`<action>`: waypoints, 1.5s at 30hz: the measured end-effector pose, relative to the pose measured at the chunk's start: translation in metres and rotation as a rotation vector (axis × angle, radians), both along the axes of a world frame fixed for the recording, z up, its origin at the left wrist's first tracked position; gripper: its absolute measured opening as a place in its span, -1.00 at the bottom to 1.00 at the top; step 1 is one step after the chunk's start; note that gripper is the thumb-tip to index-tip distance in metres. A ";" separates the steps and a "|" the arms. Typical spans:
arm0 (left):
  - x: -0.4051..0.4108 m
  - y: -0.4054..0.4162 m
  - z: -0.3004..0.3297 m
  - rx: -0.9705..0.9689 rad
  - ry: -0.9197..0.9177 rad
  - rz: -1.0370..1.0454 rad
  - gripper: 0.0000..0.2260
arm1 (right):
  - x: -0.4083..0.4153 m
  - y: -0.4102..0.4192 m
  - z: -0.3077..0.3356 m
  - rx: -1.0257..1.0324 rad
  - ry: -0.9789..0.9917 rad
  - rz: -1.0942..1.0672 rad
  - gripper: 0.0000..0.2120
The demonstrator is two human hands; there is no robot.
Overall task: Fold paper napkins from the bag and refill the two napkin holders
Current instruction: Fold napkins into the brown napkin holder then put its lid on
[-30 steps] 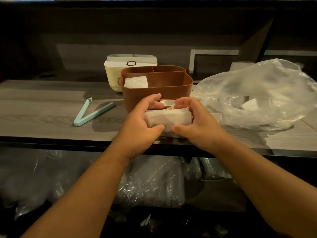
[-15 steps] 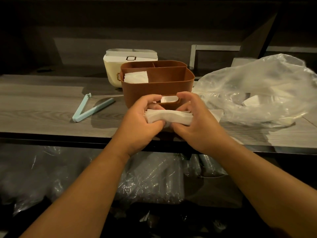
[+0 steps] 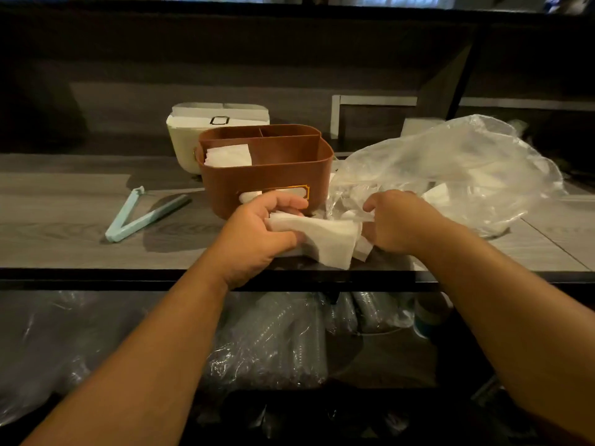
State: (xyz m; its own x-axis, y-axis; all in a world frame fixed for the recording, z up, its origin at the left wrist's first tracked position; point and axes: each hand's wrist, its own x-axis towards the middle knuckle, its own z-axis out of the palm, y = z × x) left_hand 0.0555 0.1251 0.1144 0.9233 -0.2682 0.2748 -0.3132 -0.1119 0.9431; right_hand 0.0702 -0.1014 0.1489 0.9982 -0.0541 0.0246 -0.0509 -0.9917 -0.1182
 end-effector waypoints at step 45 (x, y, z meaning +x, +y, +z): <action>0.007 0.001 -0.010 0.039 -0.092 0.165 -0.44 | -0.019 0.035 -0.035 1.437 -0.010 0.320 -0.56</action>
